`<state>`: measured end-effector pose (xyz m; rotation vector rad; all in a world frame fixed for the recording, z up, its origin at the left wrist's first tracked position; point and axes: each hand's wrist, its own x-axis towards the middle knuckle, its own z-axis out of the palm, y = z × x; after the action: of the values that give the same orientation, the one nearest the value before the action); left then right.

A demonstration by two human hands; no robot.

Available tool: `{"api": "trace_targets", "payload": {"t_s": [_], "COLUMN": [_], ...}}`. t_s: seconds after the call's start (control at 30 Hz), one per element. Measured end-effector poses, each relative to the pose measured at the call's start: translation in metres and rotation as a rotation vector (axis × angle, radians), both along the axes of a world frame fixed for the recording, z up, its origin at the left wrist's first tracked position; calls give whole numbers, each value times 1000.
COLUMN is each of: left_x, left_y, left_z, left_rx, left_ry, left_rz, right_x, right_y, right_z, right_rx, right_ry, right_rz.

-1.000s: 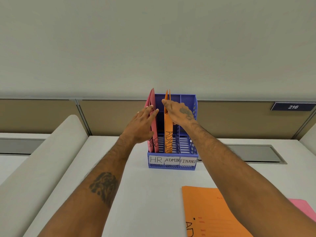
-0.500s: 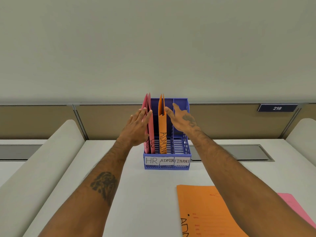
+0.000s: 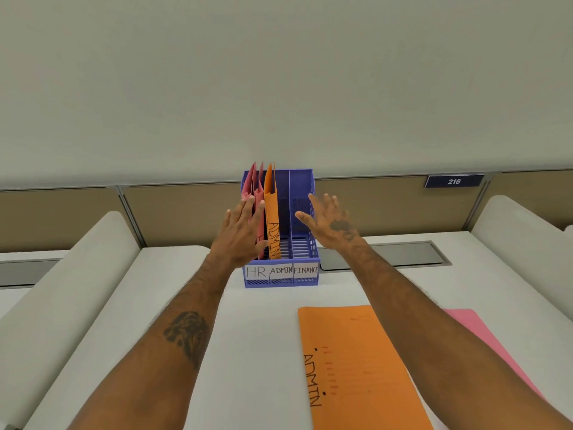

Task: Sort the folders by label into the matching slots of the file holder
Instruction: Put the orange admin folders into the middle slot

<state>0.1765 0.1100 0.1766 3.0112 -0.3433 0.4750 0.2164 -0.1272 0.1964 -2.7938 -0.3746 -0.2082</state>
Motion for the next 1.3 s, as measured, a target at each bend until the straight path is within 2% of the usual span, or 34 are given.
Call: {"api": "trace_targets", "payload": {"t_s": [0.23, 0.4, 0.57, 0.73, 1.13, 1.3], "left_x": [-36, -69, -100, -124, -164, -176], "left_y": [-54, -103, -140, -160, -183, -172], "left_z": [-30, -67, -103, -134, -198, -216], "left_rx": [-26, -87, -48, 2, -31, -50], "left_ry": [50, 161, 249, 322, 513, 618], "left_rz": [-18, -2, 40, 50, 75, 116], "right_x": [-37, -68, -102, -129, -169, -180], "right_y": [-56, -102, -139, -165, -174, -172], "right_z": [-37, -78, -119, -157, -221, -237], "right_rx": [-55, -68, -142, -118, -147, -110], "right_ry": [-14, 86, 136, 245, 393, 517], "right_rz": [-33, -45, -38, -29, -71, -89]}}
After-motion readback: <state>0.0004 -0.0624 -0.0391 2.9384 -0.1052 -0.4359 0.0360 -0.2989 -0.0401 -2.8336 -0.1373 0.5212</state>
